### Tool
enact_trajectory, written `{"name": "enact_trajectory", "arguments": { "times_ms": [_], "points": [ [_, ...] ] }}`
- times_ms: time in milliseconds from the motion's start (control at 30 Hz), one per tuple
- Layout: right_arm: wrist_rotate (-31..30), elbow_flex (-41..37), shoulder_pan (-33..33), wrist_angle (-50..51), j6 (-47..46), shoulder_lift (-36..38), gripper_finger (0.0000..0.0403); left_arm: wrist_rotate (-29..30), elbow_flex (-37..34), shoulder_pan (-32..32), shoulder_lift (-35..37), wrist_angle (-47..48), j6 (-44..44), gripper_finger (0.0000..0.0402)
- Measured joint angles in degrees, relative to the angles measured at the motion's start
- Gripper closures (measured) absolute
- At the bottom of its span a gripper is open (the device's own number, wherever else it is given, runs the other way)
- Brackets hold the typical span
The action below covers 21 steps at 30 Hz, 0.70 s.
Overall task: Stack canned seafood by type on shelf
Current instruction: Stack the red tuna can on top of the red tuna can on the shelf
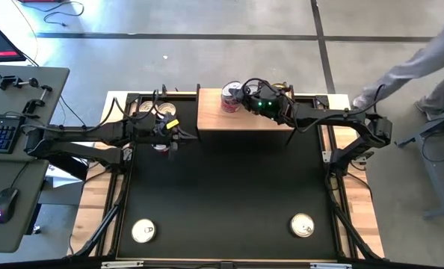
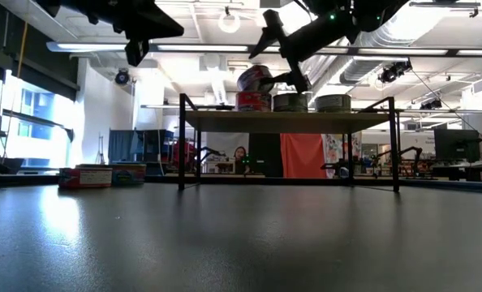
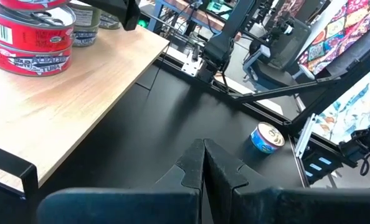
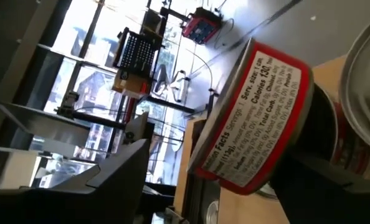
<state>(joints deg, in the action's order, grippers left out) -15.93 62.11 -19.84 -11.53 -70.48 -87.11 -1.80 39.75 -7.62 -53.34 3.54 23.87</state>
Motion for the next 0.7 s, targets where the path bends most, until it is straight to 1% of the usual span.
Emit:
{"name": "enact_trajectory", "arguments": {
  "times_ms": [333, 433, 500, 600, 700],
  "points": [
    [4.4, 0.0, 0.9, 0.2, 0.0, 0.0, 0.0100, -0.1, 0.0, -0.3, 0.0, 0.1, 0.0, 0.0401],
    [3.4, 0.0, 0.6, 1.1, -0.2, 0.0, 0.0100, -0.1, 0.0, -0.3, 0.0, 0.1, 0.0, 0.0401],
    [3.0, 0.0, 0.1, 2.0, -1.7, 0.0, 0.0100, -0.1, 0.0, -0.3, 0.0, 0.1, 0.0, 0.0402],
    [6.7, 0.1, -0.9, 4.5, -4.8, 0.0, 0.0100, -0.1, 0.0, -0.3, 0.0, 0.1, 0.0, 0.0402],
    [7.0, 0.2, -1.0, 6.0, -6.9, 0.0, 0.0100, -0.1, 0.0, -0.3, 0.0, 0.1, 0.0, 0.0402]
  ]
}}
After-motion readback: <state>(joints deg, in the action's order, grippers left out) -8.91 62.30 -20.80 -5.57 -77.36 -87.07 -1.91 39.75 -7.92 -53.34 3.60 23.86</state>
